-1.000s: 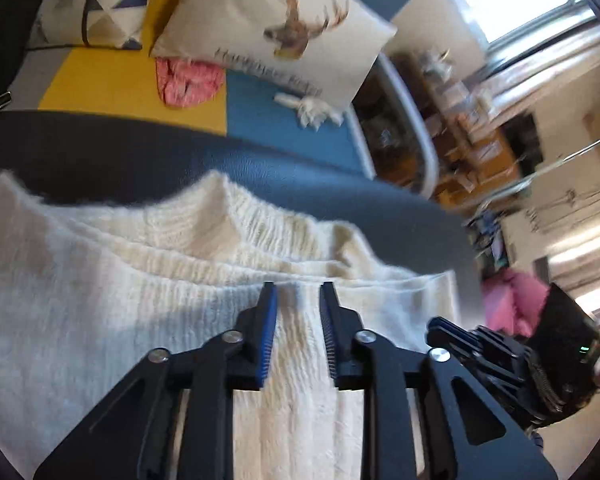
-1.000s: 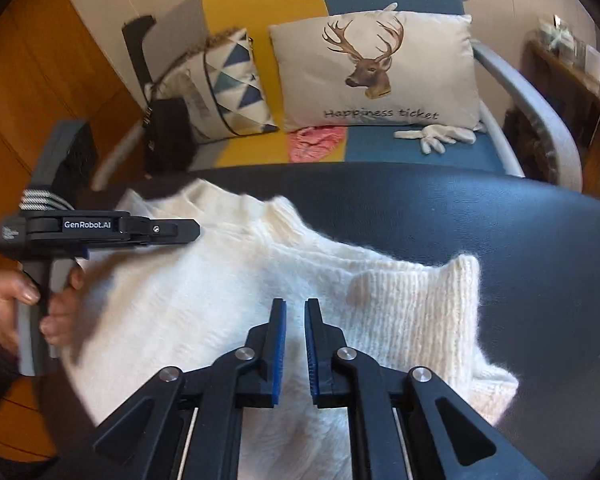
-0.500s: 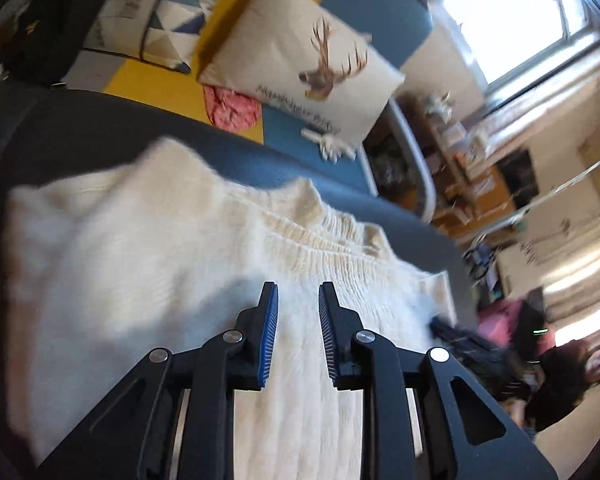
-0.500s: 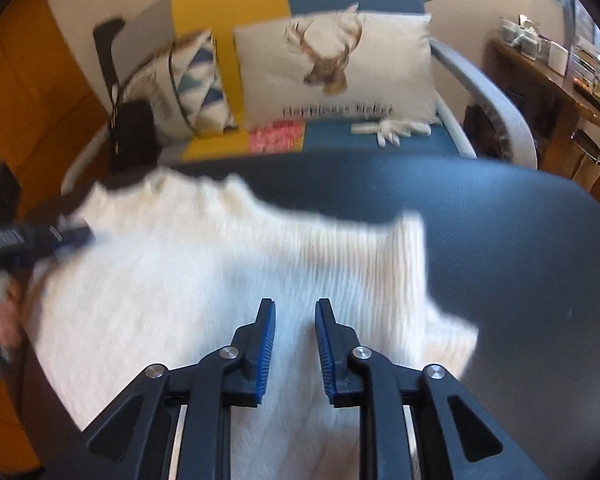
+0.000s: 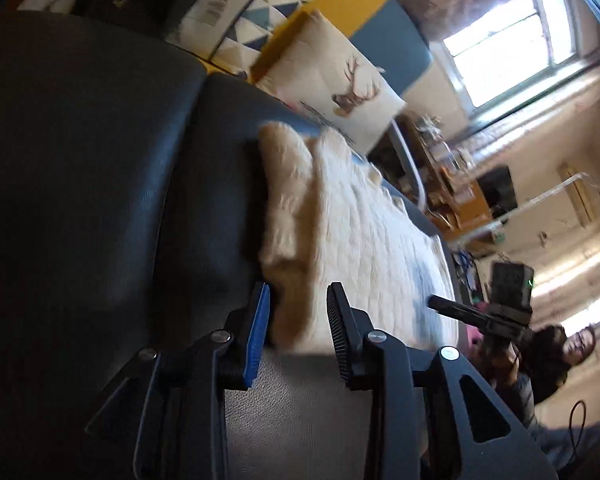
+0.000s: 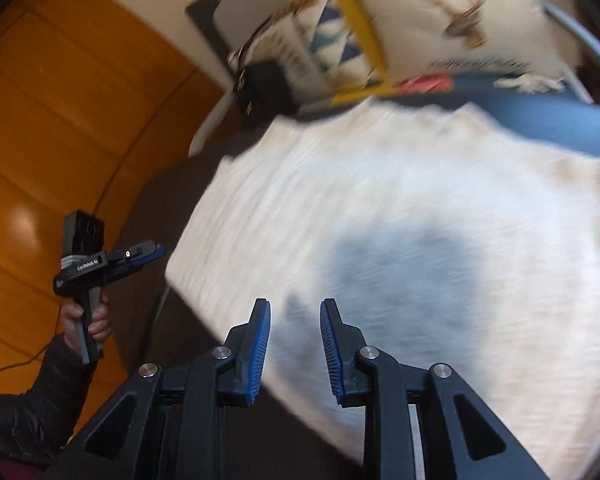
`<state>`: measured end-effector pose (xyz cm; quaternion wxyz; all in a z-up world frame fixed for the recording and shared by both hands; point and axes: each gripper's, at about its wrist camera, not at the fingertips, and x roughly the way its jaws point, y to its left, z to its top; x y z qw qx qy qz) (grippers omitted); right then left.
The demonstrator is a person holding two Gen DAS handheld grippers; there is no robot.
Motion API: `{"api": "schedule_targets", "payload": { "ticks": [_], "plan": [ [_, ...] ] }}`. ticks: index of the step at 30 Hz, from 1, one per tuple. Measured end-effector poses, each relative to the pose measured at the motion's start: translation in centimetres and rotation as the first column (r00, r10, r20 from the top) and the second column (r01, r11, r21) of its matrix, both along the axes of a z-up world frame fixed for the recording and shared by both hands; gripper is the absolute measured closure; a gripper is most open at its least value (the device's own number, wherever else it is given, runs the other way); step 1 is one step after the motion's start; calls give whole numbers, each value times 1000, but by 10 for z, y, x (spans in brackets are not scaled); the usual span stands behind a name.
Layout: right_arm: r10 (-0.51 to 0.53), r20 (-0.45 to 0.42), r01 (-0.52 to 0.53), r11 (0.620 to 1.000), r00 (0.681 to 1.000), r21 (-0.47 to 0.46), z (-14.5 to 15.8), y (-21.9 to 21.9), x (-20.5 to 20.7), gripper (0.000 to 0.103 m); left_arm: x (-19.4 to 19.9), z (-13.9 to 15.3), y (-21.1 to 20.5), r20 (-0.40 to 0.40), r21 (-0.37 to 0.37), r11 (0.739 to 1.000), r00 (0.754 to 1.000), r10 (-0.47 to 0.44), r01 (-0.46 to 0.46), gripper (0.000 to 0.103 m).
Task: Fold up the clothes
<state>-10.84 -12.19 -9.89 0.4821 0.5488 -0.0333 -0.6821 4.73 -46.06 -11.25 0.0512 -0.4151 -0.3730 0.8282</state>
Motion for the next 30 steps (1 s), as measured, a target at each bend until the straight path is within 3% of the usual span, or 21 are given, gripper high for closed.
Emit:
{"api": "schedule_targets", "payload": {
  "ticks": [7, 10, 13, 15, 18, 30],
  "plan": [
    [-6, 93, 4, 1000, 996, 28, -13, -40, 10, 78, -27, -21, -9, -52, 70, 979, 981, -188, 192, 67],
    [-26, 101, 21, 998, 995, 53, -19, -44, 10, 78, -38, -29, -19, -102, 147, 947, 957, -272, 285, 66],
    [-32, 110, 23, 996, 993, 86, -25, -46, 9, 78, -48, -33, -26, -125, 178, 919, 934, -334, 352, 51],
    [-35, 116, 24, 995, 993, 100, -31, -50, 7, 78, -55, -37, -30, -116, 183, 916, 933, -341, 357, 49],
    [-37, 123, 24, 994, 992, 109, -36, -54, 6, 78, -62, -40, -30, -133, 228, 891, 919, -371, 393, 49],
    [-30, 156, 19, 997, 987, 72, -44, -54, 2, 78, -87, -34, 17, -165, 208, 800, 827, -538, 562, 49]
  ]
}}
